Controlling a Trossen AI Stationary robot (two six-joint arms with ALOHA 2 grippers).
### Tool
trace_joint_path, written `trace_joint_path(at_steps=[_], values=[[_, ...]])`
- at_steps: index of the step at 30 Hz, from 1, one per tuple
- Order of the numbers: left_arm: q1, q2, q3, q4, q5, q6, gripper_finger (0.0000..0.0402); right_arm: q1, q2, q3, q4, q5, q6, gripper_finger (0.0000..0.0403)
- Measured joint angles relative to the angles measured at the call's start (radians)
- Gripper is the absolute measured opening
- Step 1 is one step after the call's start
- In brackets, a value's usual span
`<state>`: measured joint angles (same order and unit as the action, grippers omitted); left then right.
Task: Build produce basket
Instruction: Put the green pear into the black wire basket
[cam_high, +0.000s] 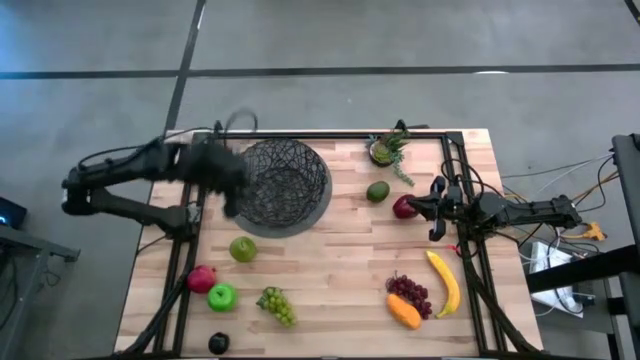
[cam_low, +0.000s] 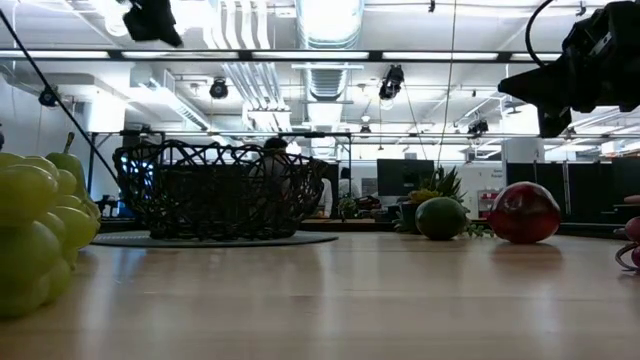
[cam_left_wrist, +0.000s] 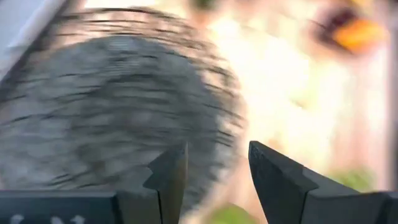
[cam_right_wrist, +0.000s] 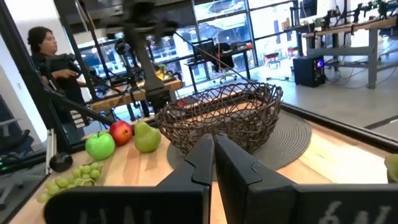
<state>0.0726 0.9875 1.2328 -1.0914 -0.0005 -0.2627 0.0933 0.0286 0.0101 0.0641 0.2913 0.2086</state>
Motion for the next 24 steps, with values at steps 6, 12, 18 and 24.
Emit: trace_joint_path(at_steps=[6,12,18,24], values=[[-0.328,-0.02,-0.069,-0.004,-0.001,-0.394,0.0155,0.0,0.006,0.0,-0.001,0.054,0.0,0.0008],[-0.415,0.028,-0.163,-0.018,-0.002,-0.515,0.0155,0.0,0.007,0.0,0.002,0.164,0.0,0.0008],[-0.413,0.078,-0.29,-0.016,-0.031,-0.515,0.0174,0.0,0.007,0.0,0.002,0.189,0.0,0.0008],[-0.413,0.129,-0.361,0.008,-0.041,-0.517,0.0195,0.0,0.007,0.0,0.002,0.191,0.0,0.0008]])
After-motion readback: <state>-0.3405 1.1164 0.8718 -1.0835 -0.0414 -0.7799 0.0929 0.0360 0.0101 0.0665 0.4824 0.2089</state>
